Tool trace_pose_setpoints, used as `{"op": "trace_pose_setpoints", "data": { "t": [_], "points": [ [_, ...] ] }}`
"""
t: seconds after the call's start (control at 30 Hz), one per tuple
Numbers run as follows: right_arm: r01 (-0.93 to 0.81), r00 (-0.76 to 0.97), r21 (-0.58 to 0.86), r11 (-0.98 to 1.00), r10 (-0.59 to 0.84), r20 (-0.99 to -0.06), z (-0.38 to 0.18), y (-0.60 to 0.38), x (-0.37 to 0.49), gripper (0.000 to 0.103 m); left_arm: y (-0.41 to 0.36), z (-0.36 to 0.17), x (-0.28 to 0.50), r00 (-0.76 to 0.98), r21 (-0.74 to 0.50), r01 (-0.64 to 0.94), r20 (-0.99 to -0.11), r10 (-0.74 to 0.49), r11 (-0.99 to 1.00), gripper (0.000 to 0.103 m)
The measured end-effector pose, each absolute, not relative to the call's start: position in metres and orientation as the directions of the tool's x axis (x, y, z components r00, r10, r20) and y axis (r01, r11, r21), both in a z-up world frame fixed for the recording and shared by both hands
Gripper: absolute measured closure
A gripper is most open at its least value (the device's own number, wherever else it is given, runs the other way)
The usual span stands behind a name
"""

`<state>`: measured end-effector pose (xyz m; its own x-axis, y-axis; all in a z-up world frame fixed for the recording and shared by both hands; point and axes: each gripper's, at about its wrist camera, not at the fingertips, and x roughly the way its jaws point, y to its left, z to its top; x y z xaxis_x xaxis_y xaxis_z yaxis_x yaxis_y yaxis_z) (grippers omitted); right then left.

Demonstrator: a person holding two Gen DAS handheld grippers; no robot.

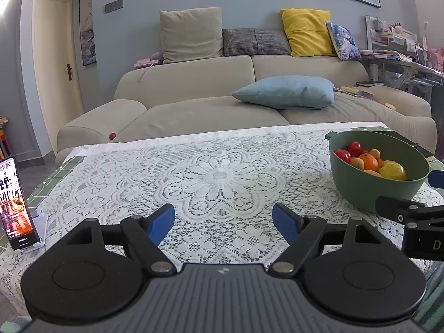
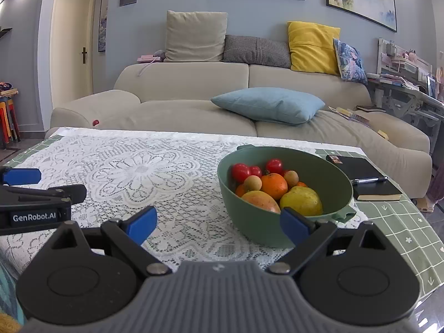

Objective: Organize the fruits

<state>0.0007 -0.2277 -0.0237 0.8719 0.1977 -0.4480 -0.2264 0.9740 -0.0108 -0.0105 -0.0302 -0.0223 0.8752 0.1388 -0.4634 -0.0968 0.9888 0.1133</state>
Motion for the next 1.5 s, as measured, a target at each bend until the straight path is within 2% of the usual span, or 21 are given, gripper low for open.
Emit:
{"op": "trace_pose_setpoints", "data": {
  "t": [1.5],
  "points": [
    [-0.249, 0.861, -0.001, 0.969, 0.221, -0.457, -0.0251, -0.2218, 0.0010, 0.010, -0.0268, -0.0219, -0.0106, 0.869, 0.129, -0.108, -0.469, 0.156, 0.986, 0.009]
  ]
}}
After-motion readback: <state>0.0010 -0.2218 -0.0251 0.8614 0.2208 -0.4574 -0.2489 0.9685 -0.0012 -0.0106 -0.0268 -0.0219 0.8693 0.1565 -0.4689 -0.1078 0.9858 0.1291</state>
